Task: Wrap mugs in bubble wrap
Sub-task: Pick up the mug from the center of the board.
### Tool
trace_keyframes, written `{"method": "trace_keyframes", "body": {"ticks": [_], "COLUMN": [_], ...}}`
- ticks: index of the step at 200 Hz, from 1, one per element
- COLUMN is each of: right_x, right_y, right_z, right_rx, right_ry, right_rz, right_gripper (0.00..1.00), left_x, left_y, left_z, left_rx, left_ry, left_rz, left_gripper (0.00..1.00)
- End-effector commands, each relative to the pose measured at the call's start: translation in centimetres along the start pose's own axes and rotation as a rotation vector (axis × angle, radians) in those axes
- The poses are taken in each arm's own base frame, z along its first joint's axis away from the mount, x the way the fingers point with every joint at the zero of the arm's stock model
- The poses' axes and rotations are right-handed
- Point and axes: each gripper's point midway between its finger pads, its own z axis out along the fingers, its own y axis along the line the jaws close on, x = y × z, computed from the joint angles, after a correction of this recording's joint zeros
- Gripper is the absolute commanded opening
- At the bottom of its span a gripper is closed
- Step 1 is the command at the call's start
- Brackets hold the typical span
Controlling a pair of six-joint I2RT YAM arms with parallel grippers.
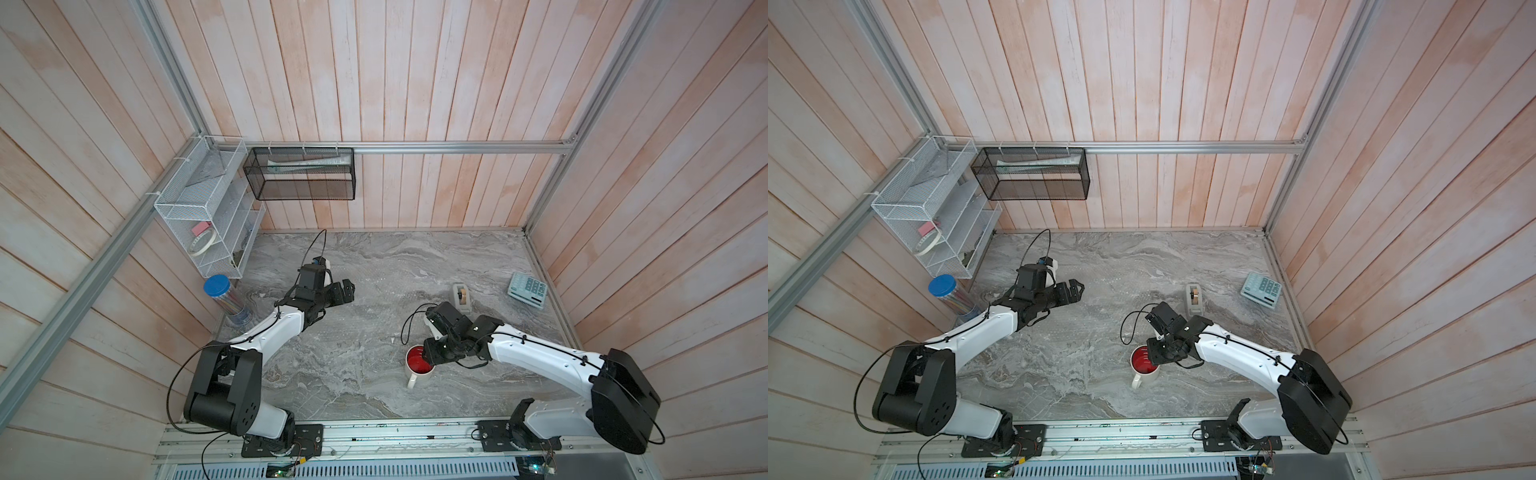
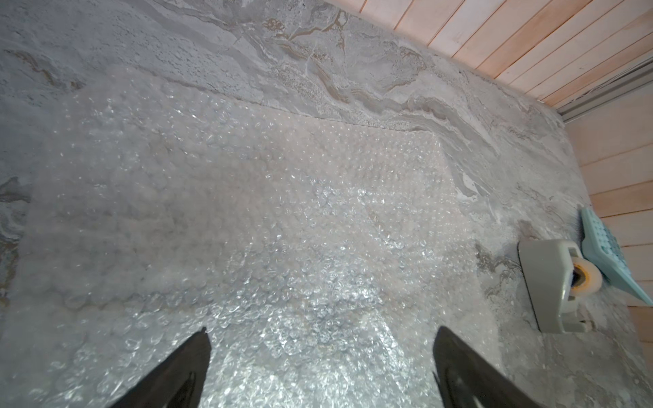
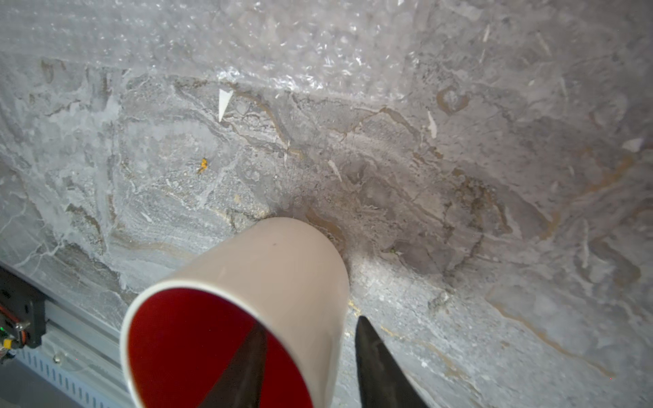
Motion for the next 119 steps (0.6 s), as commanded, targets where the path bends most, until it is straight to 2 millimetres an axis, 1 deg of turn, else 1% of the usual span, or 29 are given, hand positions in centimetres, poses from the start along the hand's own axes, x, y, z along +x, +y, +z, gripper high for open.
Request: {"method": "trace_keyframes", "body": {"ticks": [1, 13, 36, 47, 57, 78, 91, 92, 96, 101, 119], "right_x": [-0.3, -0.7, -1.1, -1.4, -1.9, -3.9, -5.7, -6.1, -6.5, -7.6, -10.7], "right_y": [-0.3, -0.2, -0.3, -0.1, 0.4, 1.6, 2.3, 2.4, 2.6, 2.9, 3.9], "right_z": [0.6, 0.4, 0.1, -0.1, -0.6, -1.9, -2.7, -2.9, -3.0, -3.2, -3.0], "right_rx": [0.038, 0.042, 0.061, 0.058, 0.044, 0.029, 0.038, 0.041, 0.047, 0.057, 0.085], "right_ry": [-0.009, -0.015, -0.026, -0.036, -0.052, -0.109, -0.151, -0.161, -0.168, -0.192, -0.242], "right_rz": [-0.004, -0.015, -0.028, -0.034, -0.047, -0.093, -0.133, -0.14, -0.15, -0.173, -0.243], "right_gripper": [0.27, 0.21, 0.0, 0.0, 0.0, 0.0, 0.0, 0.0, 0.0, 0.0, 0.0], "left_x": [-0.2, -0.1, 0.2, 0.4, 0.3, 0.1, 0.1, 0.1, 0.1, 0.1, 0.7], "left_y": [-0.7, -0.6, -0.7, -0.6, -0.6, -0.7, -0.7, -0.7, -0.7, -0.7, -0.4], "left_z": [-0.7, -0.9, -0.8, -0.6, -0.7, -1.0, -1.3, -1.3, -1.4, -1.5, -1.7], "left_rx": [0.028, 0.029, 0.04, 0.039, 0.039, 0.037, 0.038, 0.037, 0.036, 0.036, 0.023], "left_ry": [-0.017, -0.021, -0.022, -0.015, -0.016, -0.025, -0.026, -0.026, -0.025, -0.023, -0.009], "left_rz": [0.003, 0.001, -0.002, -0.002, -0.002, -0.001, -0.001, -0.001, -0.002, -0.003, -0.011], "left_gripper": [1.0, 1.0, 1.0, 1.0, 1.0, 1.0, 1.0, 1.0, 1.0, 1.0, 1.0]}}
